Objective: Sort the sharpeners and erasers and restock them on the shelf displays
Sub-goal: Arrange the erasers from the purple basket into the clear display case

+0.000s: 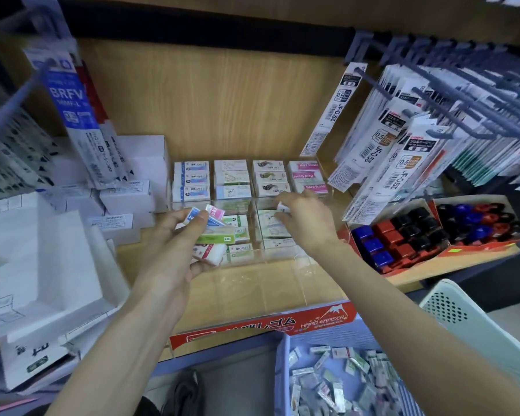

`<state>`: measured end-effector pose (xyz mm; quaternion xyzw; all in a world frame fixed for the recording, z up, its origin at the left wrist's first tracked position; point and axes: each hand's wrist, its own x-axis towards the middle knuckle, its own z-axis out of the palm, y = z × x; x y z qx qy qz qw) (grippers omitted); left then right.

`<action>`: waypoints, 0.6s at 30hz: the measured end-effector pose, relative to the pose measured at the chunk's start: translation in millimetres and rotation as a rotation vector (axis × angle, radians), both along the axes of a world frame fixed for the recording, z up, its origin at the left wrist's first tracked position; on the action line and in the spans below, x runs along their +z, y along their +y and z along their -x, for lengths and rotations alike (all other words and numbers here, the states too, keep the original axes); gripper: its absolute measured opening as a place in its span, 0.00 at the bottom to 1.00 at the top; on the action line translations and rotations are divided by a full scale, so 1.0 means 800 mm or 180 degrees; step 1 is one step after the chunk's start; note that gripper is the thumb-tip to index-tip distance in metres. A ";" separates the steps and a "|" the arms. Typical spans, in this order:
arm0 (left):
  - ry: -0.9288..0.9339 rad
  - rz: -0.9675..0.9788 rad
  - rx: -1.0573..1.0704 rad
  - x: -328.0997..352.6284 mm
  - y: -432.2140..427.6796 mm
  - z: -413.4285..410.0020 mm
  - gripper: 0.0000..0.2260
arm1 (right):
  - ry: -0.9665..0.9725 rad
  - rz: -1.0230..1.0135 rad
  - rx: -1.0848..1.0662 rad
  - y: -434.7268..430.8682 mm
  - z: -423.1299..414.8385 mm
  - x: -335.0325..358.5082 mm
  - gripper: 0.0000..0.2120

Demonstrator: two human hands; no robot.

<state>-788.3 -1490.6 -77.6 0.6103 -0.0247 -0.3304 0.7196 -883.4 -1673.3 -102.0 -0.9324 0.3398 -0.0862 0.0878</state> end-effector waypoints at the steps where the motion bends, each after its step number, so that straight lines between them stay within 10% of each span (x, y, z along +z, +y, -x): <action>1: 0.0002 -0.0004 -0.0007 -0.001 -0.001 0.000 0.10 | -0.0204 0.0113 -0.0025 0.002 0.005 -0.004 0.10; 4: 0.0008 -0.0033 -0.0013 -0.001 -0.001 0.002 0.10 | -0.0747 -0.0323 -0.0106 0.009 0.022 -0.002 0.09; 11: 0.0034 -0.0067 -0.0050 0.000 -0.003 0.007 0.12 | 0.0477 -0.0529 0.0318 0.008 0.009 0.024 0.13; 18: 0.0047 -0.0052 -0.0050 0.002 -0.001 0.008 0.12 | -0.1182 -0.2845 -0.0136 0.021 0.049 0.037 0.21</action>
